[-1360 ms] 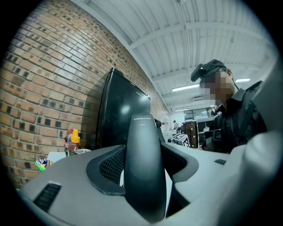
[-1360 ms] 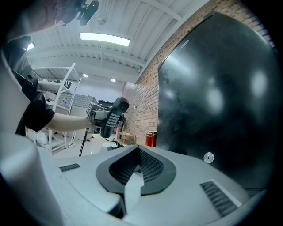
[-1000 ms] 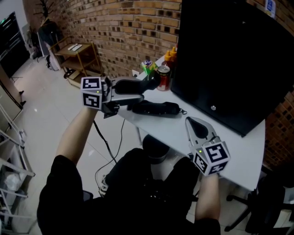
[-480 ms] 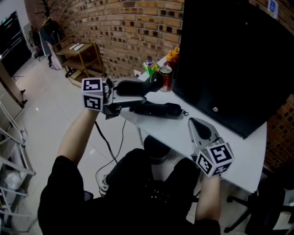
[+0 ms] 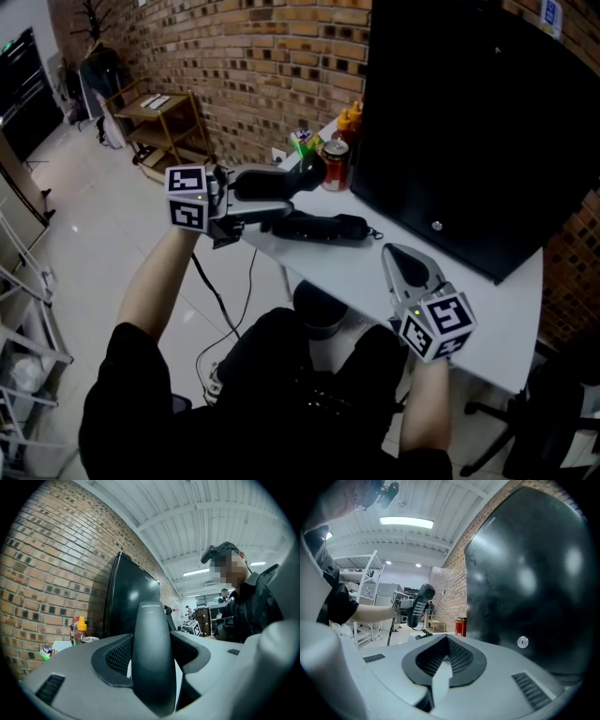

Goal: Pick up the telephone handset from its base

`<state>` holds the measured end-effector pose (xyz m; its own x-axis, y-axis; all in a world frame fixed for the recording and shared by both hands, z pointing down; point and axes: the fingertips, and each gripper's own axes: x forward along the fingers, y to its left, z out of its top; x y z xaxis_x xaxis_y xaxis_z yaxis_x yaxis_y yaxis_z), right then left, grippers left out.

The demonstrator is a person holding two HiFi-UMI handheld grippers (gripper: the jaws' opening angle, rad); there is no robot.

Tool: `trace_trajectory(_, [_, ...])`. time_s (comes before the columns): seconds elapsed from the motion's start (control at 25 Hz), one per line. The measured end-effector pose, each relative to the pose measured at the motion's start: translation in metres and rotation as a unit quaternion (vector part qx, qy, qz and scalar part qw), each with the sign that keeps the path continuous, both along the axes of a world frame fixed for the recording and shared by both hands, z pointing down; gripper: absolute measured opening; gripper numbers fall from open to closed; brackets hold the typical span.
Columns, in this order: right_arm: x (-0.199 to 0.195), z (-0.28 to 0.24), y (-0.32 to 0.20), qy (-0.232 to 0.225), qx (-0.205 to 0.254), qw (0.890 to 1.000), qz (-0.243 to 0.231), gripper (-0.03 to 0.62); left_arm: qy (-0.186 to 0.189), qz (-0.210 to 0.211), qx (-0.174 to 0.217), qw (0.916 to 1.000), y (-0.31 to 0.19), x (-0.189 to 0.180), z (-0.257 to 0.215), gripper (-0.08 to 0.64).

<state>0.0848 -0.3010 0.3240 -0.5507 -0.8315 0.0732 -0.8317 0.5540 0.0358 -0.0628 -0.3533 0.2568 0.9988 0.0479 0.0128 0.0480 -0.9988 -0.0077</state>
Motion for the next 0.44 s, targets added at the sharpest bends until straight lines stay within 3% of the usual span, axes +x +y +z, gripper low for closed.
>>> trace_trajectory(0.44, [0.0008, -0.0019, -0.0032, -0.002, -0.002, 1.0, 0.0, 0.008, 0.002, -0.001, -0.003, 1.0, -0.0019, -0.0017, 0.0022, 0.256])
